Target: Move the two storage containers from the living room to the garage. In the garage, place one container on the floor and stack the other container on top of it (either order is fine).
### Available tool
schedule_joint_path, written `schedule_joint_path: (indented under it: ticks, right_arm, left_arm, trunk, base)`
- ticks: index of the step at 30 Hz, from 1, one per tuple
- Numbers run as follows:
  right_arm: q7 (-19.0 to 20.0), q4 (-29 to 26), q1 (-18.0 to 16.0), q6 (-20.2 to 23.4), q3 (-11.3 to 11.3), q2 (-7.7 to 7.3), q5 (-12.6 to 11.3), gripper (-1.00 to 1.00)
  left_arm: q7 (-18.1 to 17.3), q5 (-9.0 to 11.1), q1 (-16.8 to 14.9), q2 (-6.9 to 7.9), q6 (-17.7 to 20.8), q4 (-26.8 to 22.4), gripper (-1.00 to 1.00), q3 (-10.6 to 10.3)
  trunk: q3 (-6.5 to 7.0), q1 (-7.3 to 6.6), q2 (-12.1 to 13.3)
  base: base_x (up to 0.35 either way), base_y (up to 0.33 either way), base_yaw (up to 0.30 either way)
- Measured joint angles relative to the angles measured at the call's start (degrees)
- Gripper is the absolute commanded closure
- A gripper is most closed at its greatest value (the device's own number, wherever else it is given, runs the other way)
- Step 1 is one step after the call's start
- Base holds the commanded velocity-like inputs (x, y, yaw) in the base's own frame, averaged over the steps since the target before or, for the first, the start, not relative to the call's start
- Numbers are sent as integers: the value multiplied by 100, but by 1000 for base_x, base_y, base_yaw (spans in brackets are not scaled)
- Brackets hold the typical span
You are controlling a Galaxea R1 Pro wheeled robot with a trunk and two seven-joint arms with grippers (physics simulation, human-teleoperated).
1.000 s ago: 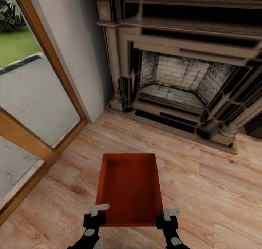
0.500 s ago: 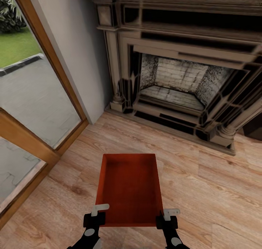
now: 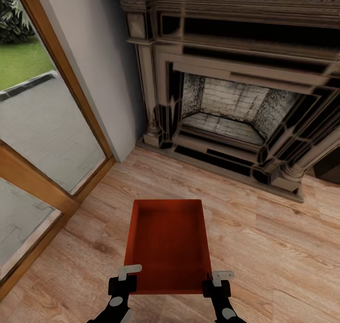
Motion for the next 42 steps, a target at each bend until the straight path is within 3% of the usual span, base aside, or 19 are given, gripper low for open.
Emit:
schedule_joint_path:
  ticks: [42]
  right_arm:
    - [3, 43, 0, -52, -25, 1, 4, 100]
  left_arm:
    - [-3, -23, 0, -1, 3, -5, 100, -11]
  trunk:
    - [754, -923, 1685]
  base:
    - [0, 0, 0]
